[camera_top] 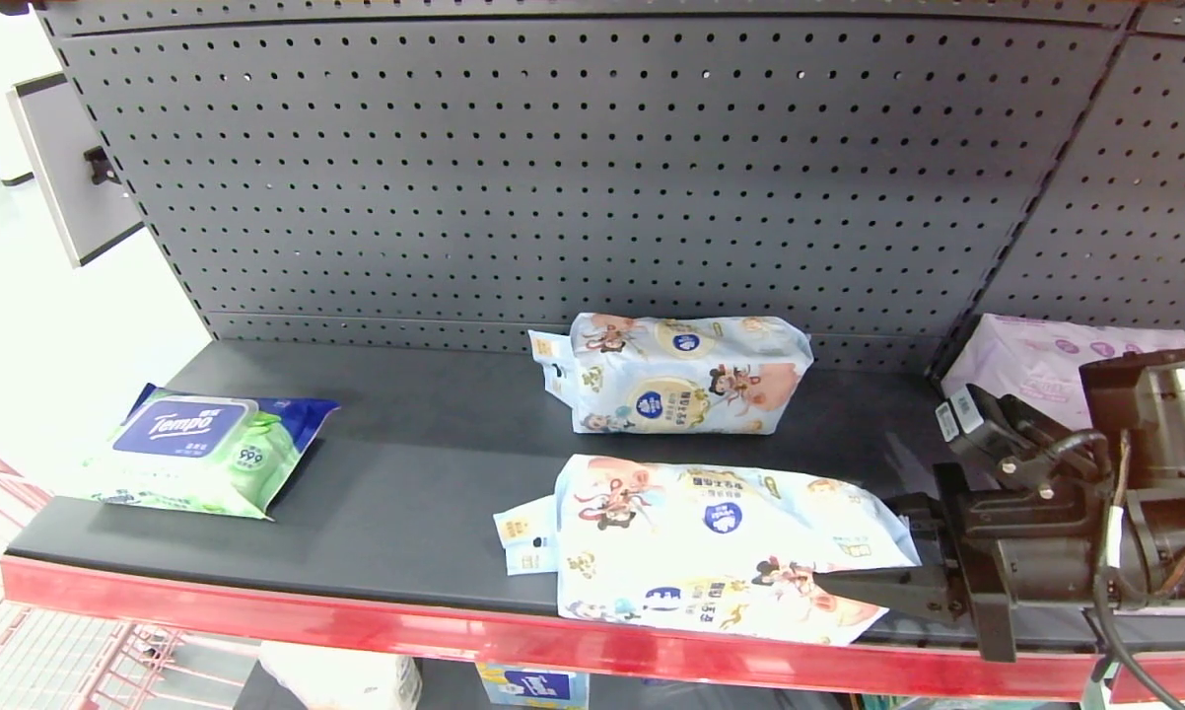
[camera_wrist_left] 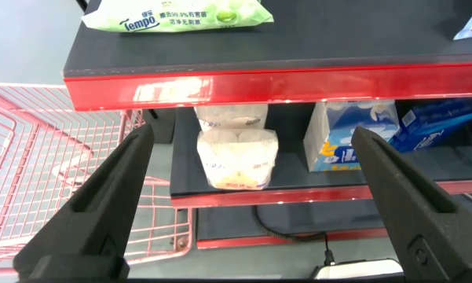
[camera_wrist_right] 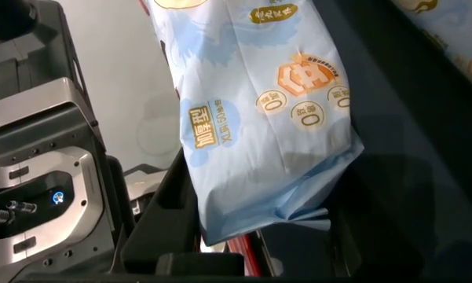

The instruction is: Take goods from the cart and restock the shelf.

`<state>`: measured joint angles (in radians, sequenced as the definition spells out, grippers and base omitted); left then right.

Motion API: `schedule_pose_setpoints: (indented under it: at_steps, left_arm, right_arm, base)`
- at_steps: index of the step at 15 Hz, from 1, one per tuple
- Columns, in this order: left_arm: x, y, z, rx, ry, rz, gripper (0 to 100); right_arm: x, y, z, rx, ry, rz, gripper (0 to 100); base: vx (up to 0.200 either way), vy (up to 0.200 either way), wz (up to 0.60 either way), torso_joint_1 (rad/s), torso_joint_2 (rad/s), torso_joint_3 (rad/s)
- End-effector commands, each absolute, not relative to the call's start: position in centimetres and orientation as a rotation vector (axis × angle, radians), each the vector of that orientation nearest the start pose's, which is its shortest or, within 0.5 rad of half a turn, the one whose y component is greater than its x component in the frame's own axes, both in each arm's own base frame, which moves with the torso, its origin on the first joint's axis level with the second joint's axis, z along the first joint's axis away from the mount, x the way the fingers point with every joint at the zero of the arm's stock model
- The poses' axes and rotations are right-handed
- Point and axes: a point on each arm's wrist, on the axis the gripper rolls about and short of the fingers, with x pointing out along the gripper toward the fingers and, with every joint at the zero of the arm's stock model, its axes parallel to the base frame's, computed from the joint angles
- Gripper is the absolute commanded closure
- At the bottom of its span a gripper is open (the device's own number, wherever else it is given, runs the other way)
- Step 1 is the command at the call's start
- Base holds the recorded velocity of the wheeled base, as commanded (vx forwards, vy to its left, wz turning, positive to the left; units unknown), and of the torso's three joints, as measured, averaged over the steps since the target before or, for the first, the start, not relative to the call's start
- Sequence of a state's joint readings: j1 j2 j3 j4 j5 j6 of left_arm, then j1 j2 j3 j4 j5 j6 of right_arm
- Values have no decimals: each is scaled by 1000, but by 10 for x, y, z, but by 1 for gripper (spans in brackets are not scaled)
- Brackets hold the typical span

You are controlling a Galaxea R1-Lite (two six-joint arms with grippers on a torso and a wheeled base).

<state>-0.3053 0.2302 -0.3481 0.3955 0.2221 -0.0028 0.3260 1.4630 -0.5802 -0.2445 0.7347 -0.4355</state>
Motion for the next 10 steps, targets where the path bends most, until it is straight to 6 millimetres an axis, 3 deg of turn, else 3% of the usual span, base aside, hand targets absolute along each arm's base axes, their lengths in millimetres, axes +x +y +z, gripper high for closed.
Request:
schedule_pose_setpoints:
  at_steps: [1,10]
  left_arm:
    - [-26,14,136,70,270,-82,0]
    - [-26,14,136,70,270,-82,0]
  right_arm:
    - [198,84,153,-245,418,1152,100]
    - [196,82,153,-240,417,1160,100]
  base:
    - [0,0,0,0,0,0]
    - [0,0,0,0,0,0]
